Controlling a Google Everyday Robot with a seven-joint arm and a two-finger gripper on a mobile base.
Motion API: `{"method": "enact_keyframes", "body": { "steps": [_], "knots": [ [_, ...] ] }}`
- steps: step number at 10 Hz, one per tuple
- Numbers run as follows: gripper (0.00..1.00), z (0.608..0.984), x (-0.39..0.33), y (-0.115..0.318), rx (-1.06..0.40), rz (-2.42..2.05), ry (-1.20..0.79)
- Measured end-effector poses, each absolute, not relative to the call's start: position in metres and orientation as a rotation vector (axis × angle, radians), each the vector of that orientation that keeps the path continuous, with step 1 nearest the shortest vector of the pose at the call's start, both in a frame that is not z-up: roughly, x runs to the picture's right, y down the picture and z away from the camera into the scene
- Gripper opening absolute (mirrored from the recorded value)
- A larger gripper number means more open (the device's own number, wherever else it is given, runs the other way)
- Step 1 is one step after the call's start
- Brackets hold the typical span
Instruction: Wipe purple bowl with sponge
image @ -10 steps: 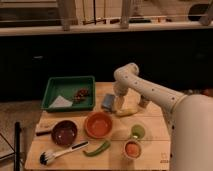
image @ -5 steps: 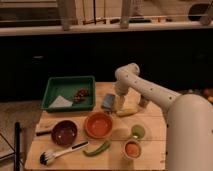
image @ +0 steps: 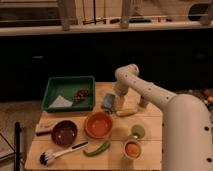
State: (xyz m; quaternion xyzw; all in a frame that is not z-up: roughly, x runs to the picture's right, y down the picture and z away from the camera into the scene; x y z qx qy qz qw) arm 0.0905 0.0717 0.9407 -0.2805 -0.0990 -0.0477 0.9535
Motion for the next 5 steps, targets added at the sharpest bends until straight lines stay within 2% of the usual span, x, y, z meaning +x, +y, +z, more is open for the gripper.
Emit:
{"method": "enact_keyframes", "body": {
  "steps": [5],
  "knots": [
    [0.8, 0.934, 0.07, 0.074, -0.514, -0.362, -0.312]
  ]
}}
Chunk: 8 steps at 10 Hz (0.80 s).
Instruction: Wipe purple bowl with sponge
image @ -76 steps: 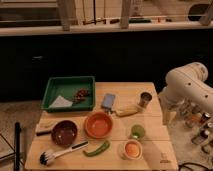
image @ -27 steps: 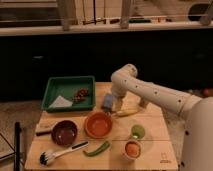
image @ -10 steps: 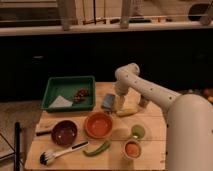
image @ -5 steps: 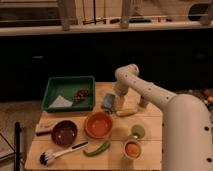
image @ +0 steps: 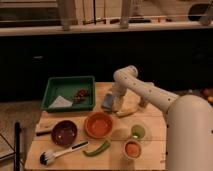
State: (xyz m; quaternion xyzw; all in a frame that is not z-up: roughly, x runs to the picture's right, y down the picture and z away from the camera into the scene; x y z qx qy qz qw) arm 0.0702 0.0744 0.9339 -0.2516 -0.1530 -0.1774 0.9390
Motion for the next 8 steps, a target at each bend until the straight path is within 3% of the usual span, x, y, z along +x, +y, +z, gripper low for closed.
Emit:
{"method": "enact_keyframes", "body": {
  "steps": [7, 8],
  "knots": [
    [0.8, 0.945, 0.049, 0.082, -0.561, -0.513, -0.392],
    [0.76, 0.947, 0.044, 0.083, -0.565, -0.53, -0.4]
  ]
}}
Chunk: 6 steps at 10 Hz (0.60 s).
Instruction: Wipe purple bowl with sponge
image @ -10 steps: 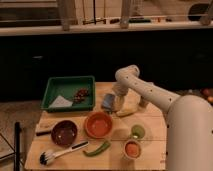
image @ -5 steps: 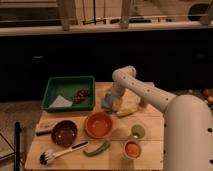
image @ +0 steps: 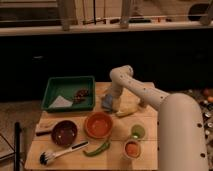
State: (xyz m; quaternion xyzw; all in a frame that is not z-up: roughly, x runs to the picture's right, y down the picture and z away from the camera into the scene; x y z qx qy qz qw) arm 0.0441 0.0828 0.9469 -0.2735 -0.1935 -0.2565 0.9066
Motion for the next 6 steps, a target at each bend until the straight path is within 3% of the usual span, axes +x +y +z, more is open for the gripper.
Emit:
{"method": "enact_keyframes", "body": {
  "steps": [2, 6],
  "knots": [
    [0.62, 0.9486, 0.0406, 0.0842, -0.568, -0.537, -0.409],
    [0.19, 0.9533, 0.0413, 0.0836, -0.574, -0.527, -0.427]
  ]
}}
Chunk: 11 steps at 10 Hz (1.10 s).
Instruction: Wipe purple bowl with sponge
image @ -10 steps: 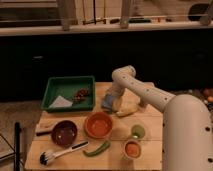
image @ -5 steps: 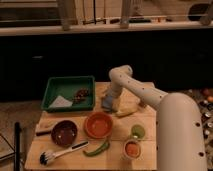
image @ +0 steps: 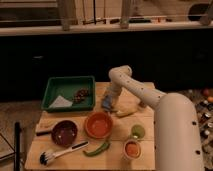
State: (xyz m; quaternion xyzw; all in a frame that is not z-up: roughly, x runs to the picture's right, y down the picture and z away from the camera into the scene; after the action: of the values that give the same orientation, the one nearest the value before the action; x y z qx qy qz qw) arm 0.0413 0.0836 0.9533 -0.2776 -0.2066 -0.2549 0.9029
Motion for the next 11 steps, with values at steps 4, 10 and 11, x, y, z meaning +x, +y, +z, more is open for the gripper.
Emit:
{"method": "enact_keyframes", "body": {
  "steps": [4, 10, 11],
  "knots": [
    [0.0, 0.954, 0.046, 0.08, -0.572, -0.525, -0.428],
    [0.0, 0.936, 0.049, 0.056, -0.503, -0.511, -0.437],
    [0.0, 0.932, 0.05, 0.051, -0.489, -0.508, -0.439]
  ]
}}
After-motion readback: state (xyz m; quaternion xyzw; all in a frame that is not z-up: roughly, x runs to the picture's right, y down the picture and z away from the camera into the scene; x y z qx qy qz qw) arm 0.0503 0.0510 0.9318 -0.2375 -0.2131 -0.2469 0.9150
